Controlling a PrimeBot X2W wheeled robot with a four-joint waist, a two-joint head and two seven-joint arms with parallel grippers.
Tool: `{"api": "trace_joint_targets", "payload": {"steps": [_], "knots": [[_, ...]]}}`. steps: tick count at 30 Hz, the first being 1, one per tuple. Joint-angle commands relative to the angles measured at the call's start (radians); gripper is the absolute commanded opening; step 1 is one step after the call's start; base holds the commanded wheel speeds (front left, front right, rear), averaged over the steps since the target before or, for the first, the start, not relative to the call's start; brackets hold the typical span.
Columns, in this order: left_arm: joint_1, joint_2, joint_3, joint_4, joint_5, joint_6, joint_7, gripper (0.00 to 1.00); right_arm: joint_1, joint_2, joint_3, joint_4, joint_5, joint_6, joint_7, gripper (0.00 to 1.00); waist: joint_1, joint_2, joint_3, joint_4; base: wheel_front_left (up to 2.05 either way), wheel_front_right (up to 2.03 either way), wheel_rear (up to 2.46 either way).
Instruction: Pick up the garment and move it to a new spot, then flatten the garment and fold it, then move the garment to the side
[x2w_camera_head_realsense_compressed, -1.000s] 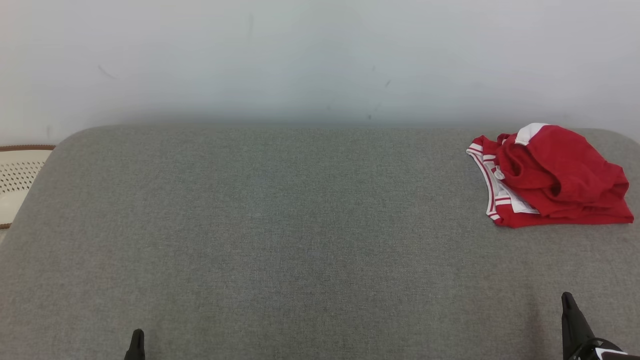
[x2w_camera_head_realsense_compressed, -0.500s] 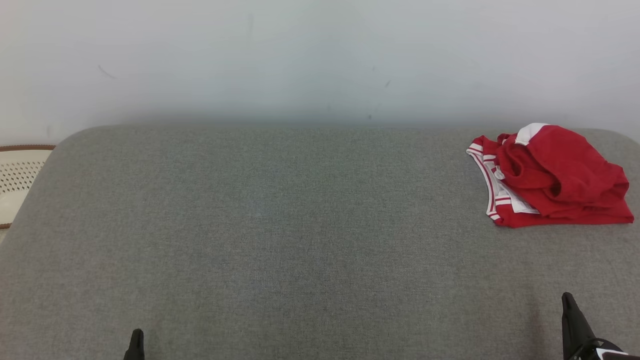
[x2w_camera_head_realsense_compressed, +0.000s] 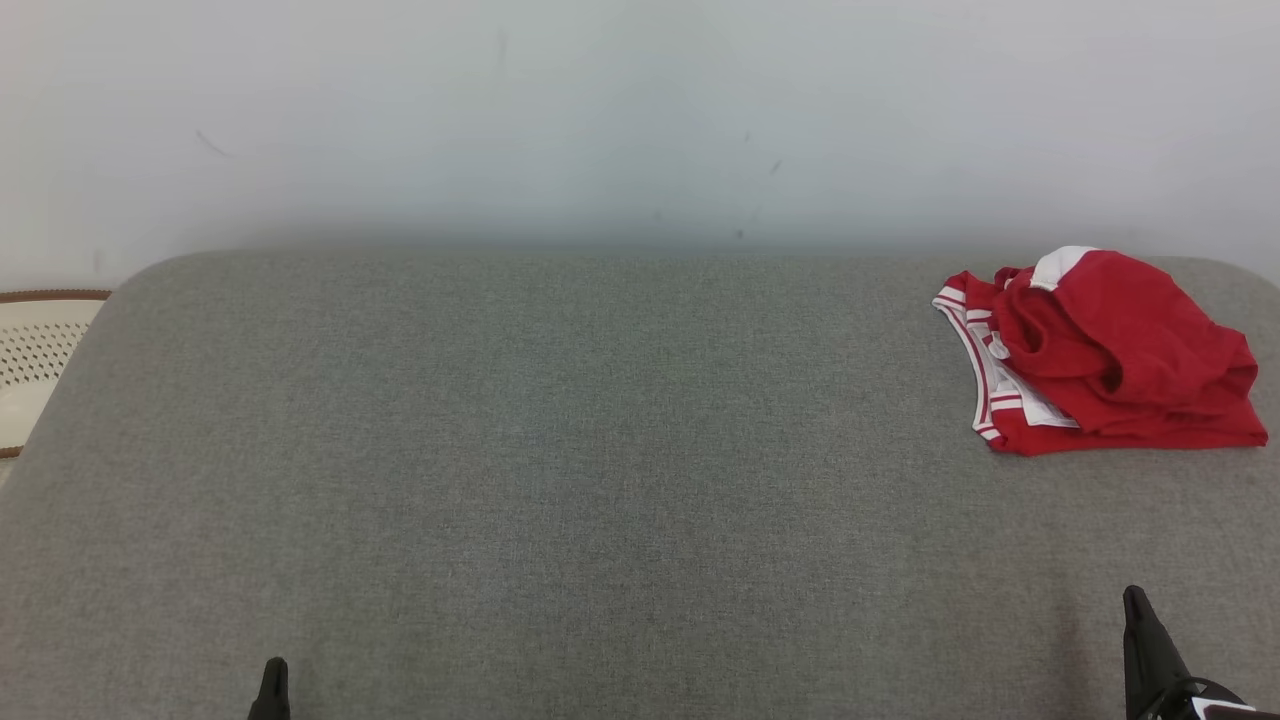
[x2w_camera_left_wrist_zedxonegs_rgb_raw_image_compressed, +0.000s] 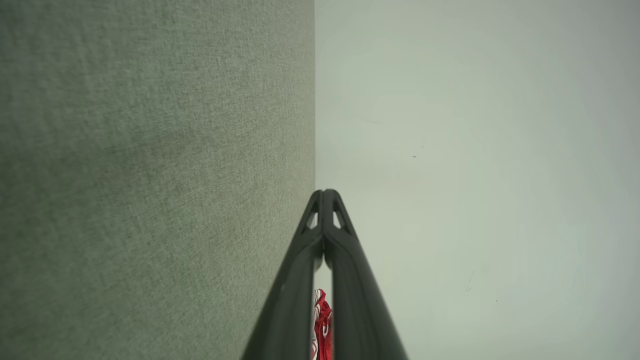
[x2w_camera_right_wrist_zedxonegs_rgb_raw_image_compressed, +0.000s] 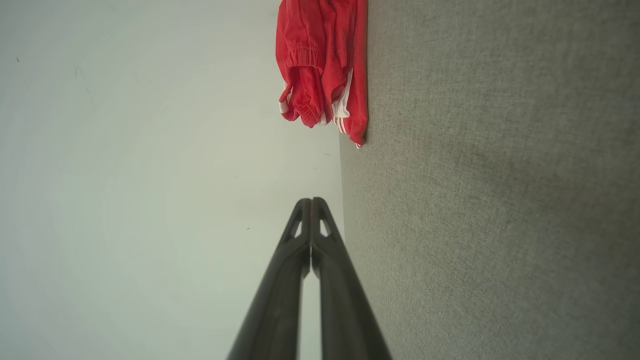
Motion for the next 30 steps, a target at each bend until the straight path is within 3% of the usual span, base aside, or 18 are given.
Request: {"api": "trace_joint_targets", "payload": {"steps": [1,30], "knots": [[-0.007,-0.001,0.003,0.003,0.002,-0.004,0.003,0.00,-0.003,0.001,-0.003,0.001,-0.004,0.000,0.005,0.00,0.0000,0.0000,0.000,0.000,0.00,0.00,0.00],[-0.007,-0.006,0.011,0.004,0.009,-0.004,0.010,0.00,-0.005,0.011,-0.014,0.002,-0.016,0.000,0.014,0.00,0.0000,0.0000,0.000,0.000,0.00,0.00,0.00]]}}
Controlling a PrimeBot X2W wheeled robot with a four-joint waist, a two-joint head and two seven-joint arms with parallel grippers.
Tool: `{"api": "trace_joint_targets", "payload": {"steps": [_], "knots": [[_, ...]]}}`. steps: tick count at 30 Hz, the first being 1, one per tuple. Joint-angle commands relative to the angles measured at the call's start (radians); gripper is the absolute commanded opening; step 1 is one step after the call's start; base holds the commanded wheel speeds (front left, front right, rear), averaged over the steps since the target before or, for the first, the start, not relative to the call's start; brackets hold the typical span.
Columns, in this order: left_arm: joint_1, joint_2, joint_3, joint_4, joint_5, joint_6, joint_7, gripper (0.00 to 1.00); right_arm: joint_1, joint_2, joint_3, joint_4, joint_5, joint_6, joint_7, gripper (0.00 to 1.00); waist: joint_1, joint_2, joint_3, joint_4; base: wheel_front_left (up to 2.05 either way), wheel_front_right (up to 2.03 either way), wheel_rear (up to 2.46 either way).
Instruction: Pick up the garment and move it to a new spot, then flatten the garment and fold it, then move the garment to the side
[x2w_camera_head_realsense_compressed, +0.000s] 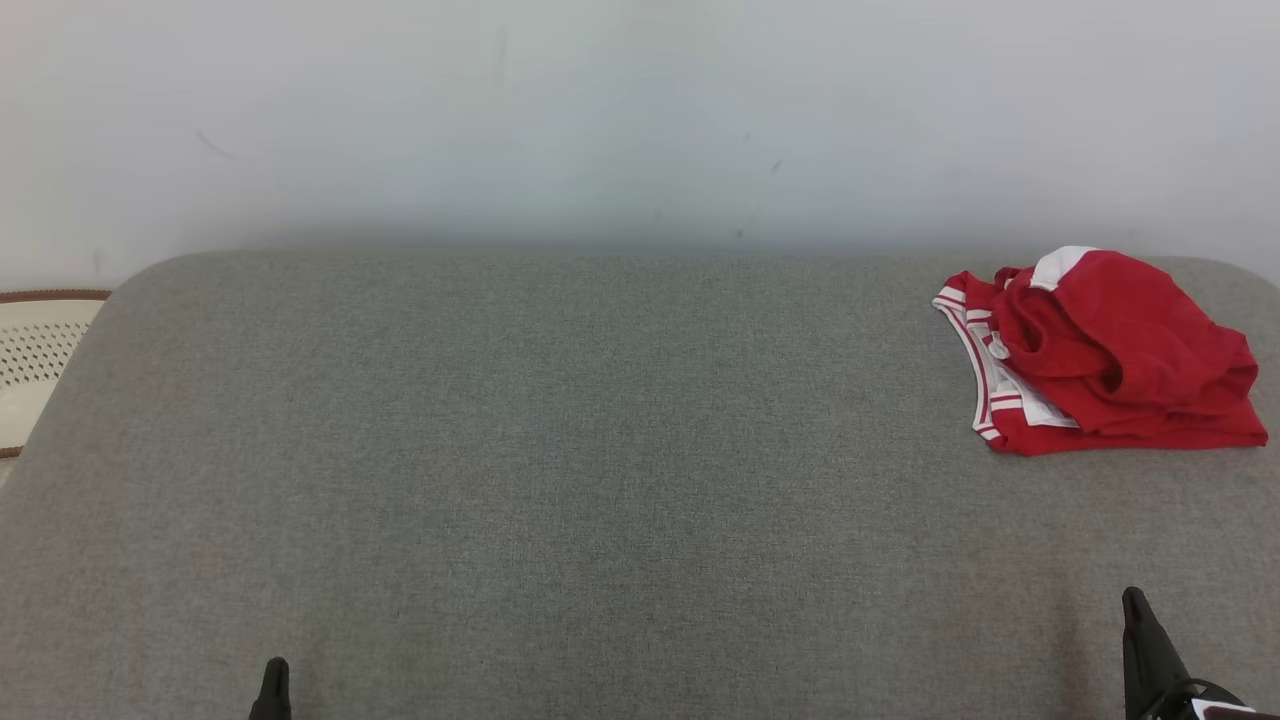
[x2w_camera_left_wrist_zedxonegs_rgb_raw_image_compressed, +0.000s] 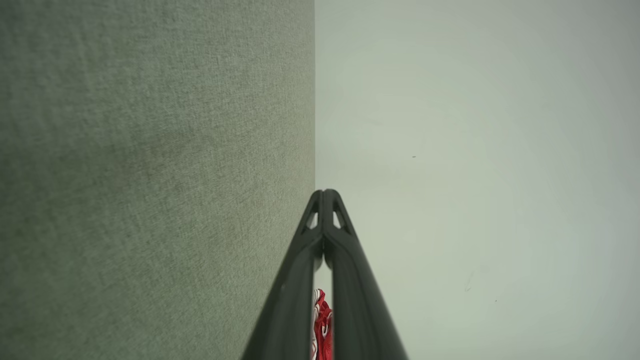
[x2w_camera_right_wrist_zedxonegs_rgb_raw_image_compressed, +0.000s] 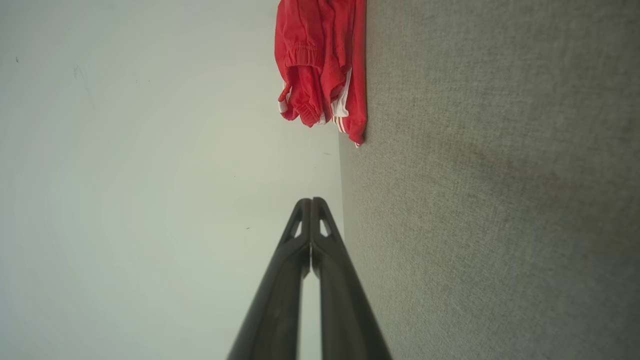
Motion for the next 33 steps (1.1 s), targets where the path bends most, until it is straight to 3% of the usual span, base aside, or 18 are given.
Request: {"api": "trace_joint_targets", "payload": {"steps": [1,33], "knots": [[-0.007,0.000,0.004,0.003,0.005,-0.004,0.006,0.00,-0.004,0.002,-0.002,0.000,-0.006,0.000,0.002,0.00,0.0000,0.0000,0.000,0.000,0.00,0.00,0.00],[-0.007,-0.005,0.011,0.004,0.011,-0.004,0.011,0.00,-0.006,0.010,-0.012,0.001,-0.014,0.000,0.012,0.00,0.0000,0.0000,0.000,0.000,0.00,0.00,0.00]]}}
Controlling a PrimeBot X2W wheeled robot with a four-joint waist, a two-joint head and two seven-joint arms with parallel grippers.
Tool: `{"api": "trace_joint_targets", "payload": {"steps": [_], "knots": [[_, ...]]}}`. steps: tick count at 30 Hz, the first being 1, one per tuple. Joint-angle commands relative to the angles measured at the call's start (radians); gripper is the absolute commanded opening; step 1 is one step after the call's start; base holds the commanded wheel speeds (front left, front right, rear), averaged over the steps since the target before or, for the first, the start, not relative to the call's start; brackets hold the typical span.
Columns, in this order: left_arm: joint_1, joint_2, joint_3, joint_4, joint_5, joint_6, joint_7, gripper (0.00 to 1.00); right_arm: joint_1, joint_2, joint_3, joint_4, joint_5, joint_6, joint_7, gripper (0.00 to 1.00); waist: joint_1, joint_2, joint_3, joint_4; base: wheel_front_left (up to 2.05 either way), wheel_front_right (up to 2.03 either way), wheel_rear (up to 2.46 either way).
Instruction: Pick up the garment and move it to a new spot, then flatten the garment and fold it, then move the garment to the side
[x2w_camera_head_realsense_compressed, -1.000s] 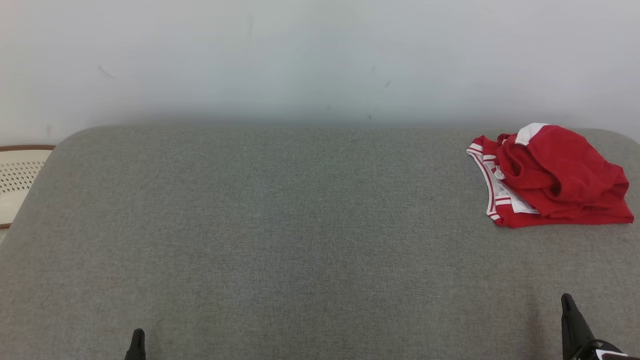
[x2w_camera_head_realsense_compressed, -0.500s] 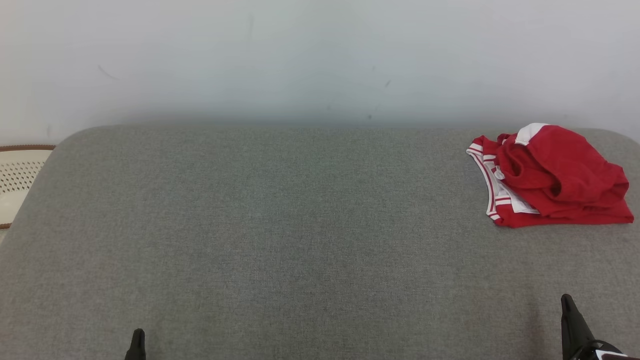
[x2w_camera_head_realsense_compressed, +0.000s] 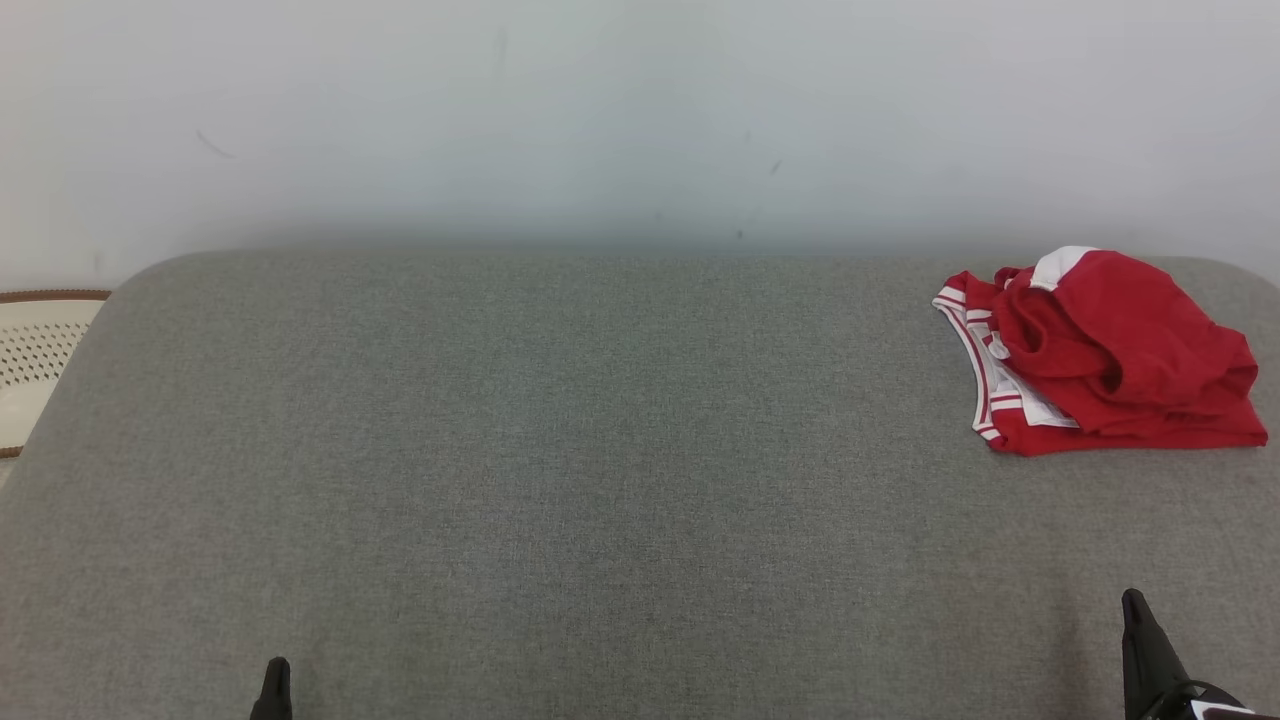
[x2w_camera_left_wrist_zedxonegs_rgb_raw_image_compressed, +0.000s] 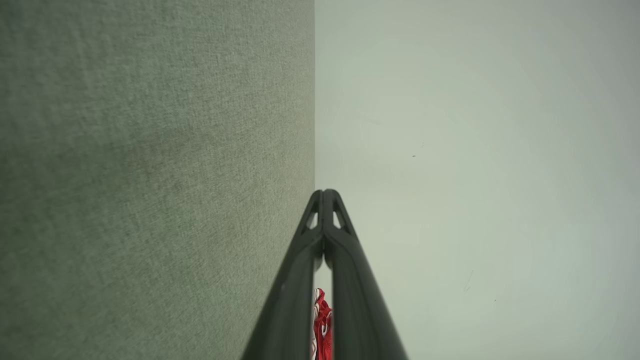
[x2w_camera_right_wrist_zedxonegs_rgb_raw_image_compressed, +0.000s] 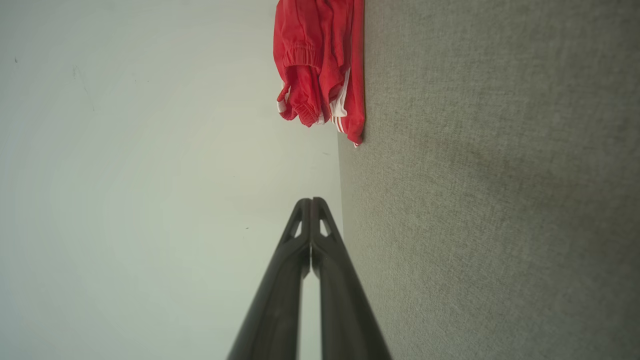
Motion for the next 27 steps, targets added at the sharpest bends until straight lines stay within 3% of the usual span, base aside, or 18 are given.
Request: {"api": "trace_joint_targets", "payload": {"steps": [1,27], "knots": [[-0.007,0.001,0.005,0.003,0.007,-0.004,0.004,0.00,-0.006,0.002,-0.002,-0.001,-0.006,0.000,0.003,0.00,0.0000,0.0000,0.000,0.000,0.00,0.00,0.00],[-0.007,-0.002,0.010,0.003,0.011,-0.004,0.008,0.00,-0.007,0.009,-0.010,0.000,-0.013,0.000,0.009,0.00,0.0000,0.0000,0.000,0.000,0.00,0.00,0.00]]}}
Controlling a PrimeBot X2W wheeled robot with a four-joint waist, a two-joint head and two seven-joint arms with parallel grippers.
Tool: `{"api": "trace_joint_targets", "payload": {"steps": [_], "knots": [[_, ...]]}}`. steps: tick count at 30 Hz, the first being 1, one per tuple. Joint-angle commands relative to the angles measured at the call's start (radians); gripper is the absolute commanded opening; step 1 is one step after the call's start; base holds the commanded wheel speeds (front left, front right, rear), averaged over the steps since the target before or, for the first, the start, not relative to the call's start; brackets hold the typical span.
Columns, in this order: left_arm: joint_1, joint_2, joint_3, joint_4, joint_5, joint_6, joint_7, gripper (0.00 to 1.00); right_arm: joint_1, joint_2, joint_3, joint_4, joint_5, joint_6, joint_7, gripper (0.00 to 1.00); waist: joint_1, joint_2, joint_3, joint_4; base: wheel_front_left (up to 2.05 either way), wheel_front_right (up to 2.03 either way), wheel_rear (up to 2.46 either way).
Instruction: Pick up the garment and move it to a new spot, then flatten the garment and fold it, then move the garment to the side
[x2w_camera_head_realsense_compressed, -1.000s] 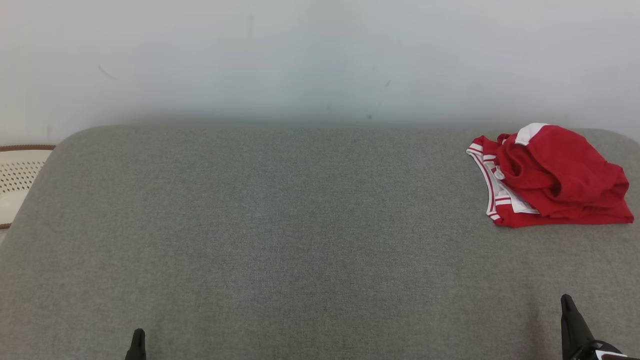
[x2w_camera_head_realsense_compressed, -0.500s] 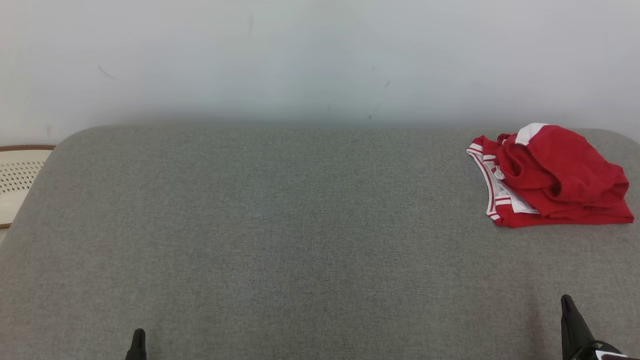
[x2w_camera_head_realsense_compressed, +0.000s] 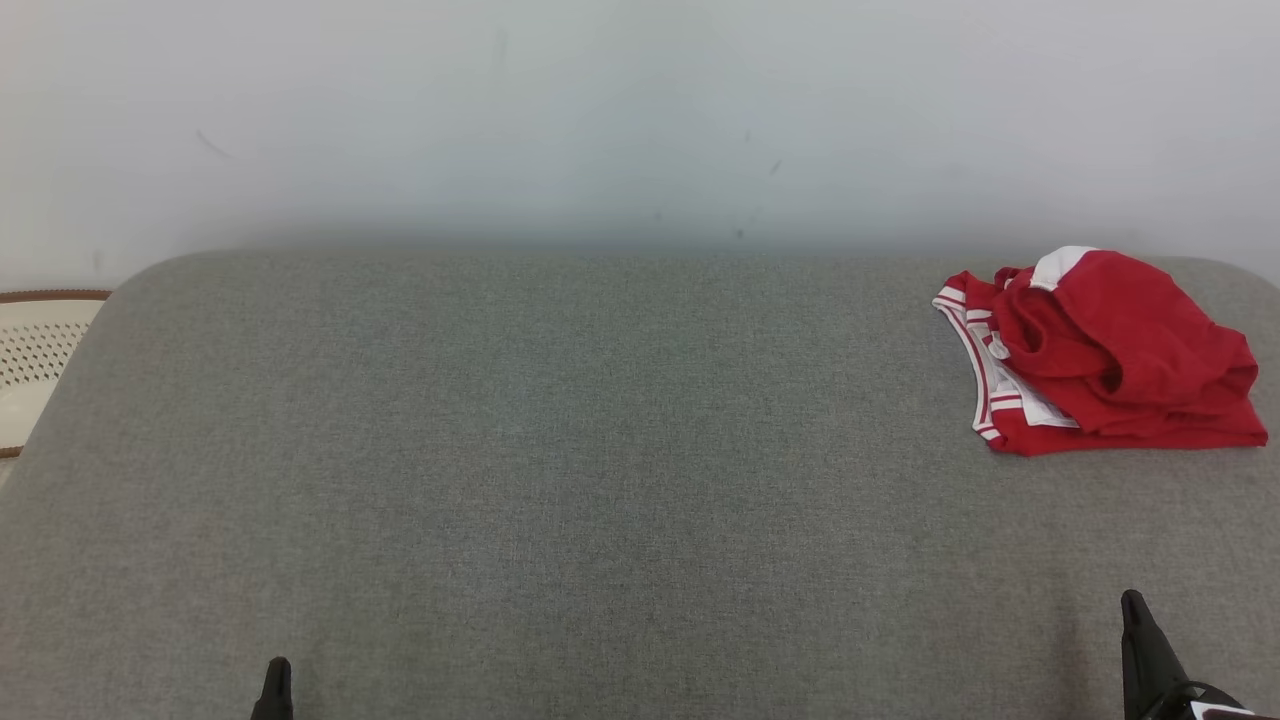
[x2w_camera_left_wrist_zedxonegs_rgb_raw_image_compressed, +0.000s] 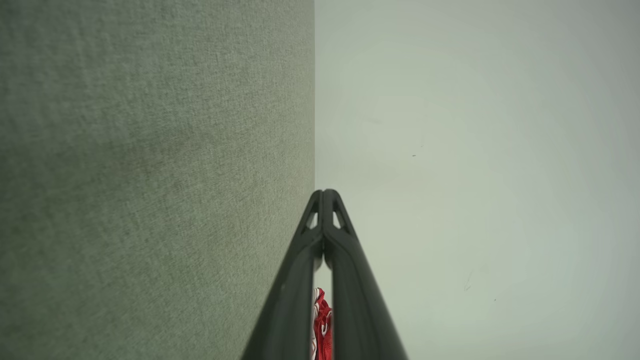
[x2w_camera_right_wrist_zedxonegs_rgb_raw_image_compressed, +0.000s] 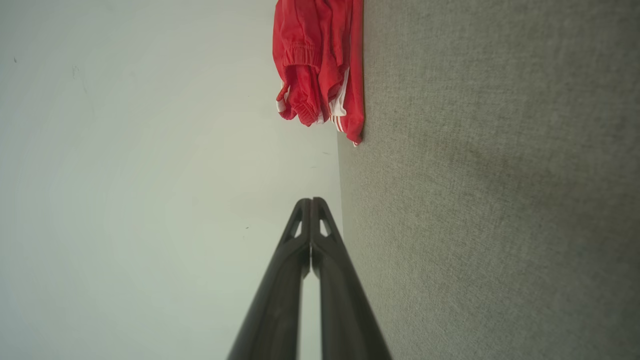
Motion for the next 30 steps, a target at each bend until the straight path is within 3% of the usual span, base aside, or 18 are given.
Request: {"api": "trace_joint_targets", "payload": {"steps": [1,30], "knots": [[-0.007,0.002,0.005,0.003,0.006,-0.004,0.004,0.00,-0.007,0.003,-0.003,-0.001,-0.008,0.000,0.001,0.00,0.0000,0.0000,0.000,0.000,0.00,0.00,0.00],[-0.008,-0.002,0.008,0.003,0.012,-0.004,0.007,0.00,-0.008,0.008,-0.010,0.000,-0.014,0.000,0.010,0.00,0.0000,0.0000,0.000,0.000,0.00,0.00,0.00]]}}
